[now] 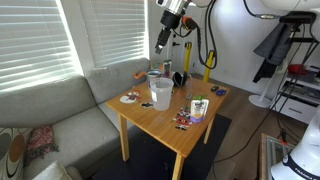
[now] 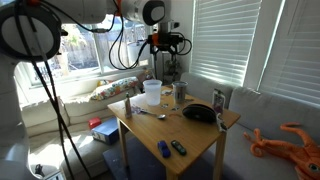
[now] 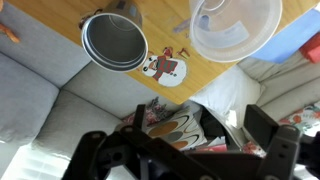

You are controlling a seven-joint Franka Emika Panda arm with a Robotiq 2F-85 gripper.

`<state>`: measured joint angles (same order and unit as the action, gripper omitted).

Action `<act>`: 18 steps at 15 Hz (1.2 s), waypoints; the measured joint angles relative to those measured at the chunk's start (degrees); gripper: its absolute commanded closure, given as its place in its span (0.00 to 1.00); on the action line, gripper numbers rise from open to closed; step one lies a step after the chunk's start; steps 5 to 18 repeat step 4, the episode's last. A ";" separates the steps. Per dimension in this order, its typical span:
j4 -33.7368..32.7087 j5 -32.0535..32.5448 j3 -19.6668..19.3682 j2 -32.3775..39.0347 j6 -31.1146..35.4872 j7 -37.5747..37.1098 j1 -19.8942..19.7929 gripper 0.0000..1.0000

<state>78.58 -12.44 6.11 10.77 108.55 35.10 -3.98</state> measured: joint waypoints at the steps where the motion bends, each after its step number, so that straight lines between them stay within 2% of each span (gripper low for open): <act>1: 0.15 -0.37 -0.18 0.08 0.26 0.27 -0.52 0.00; 18: 0.15 -0.32 -0.07 0.23 0.26 0.30 -0.22 0.00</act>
